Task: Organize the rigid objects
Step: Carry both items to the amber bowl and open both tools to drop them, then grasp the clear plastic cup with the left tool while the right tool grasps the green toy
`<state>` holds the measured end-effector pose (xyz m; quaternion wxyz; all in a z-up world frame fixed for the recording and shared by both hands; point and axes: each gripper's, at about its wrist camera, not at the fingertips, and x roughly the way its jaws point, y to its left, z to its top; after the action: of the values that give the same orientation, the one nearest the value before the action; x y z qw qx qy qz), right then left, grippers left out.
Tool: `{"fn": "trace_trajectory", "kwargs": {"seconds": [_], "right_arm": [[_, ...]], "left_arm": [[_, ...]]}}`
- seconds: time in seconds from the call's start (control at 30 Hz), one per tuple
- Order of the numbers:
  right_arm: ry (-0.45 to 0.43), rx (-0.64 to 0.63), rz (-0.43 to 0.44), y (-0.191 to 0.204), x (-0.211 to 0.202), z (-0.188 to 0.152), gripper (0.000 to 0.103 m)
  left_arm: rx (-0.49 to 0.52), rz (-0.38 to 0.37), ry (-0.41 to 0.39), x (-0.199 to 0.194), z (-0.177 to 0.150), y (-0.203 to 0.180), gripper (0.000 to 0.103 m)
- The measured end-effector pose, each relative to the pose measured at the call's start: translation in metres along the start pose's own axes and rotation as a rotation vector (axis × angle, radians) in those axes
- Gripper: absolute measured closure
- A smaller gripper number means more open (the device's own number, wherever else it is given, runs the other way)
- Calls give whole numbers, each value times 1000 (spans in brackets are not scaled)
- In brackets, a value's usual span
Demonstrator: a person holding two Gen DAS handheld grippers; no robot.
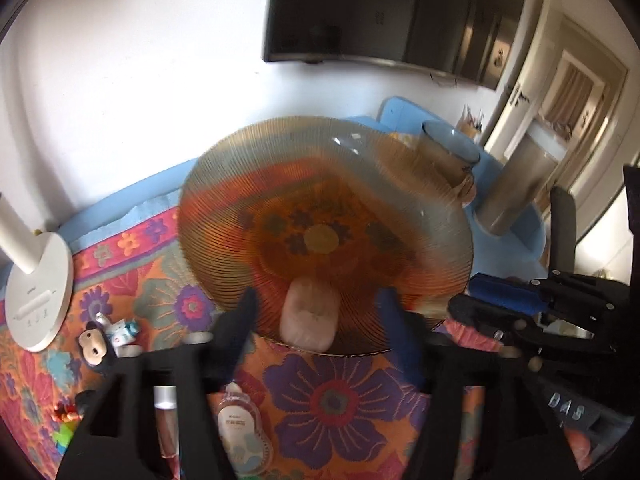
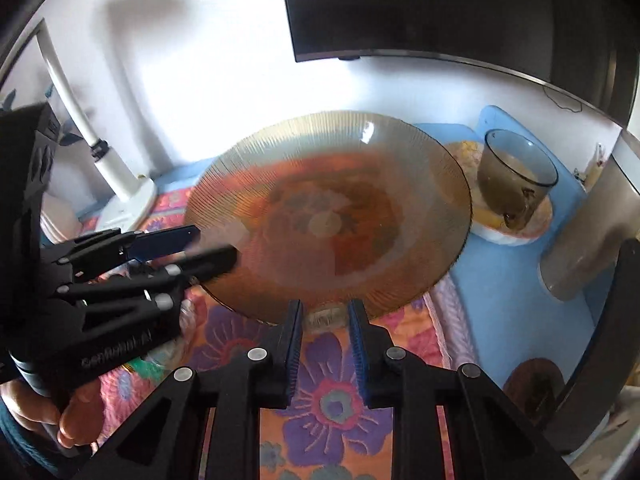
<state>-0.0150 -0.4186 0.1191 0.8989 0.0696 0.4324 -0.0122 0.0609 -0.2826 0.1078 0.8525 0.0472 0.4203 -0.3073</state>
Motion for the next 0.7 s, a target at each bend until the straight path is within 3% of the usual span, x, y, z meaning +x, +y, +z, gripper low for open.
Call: {"fn": "trace_trajectory", "kwargs": {"seconds": [0.1, 0.13, 0.23, 0.4, 0.47, 0.53, 0.63, 0.7], "right_arm": [[-69, 36, -2, -12, -20, -4, 75], [-83, 48, 18, -14, -26, -8, 68], [-118, 72, 101, -14, -40, -24, 59], [-153, 12, 194, 27, -52, -45, 58], [-147, -35, 232, 54, -49, -52, 55], [-159, -78, 237, 78, -44, -60, 44], [-198, -146, 183, 113, -23, -78, 35], [-209, -190, 108, 128, -4, -87, 30]], "left_arm": [[-23, 0, -75, -37, -10, 12, 28], [-33, 6, -96, -48, -14, 16, 26], [-84, 40, -165, -93, -40, 40, 23], [-198, 239, -250, -159, -105, 88, 23], [-253, 296, -266, -174, -129, 110, 23], [-288, 403, -282, -183, -157, 132, 16], [-330, 582, -261, -169, -189, 159, 12], [-383, 567, -209, -147, -208, 178, 12]]}}
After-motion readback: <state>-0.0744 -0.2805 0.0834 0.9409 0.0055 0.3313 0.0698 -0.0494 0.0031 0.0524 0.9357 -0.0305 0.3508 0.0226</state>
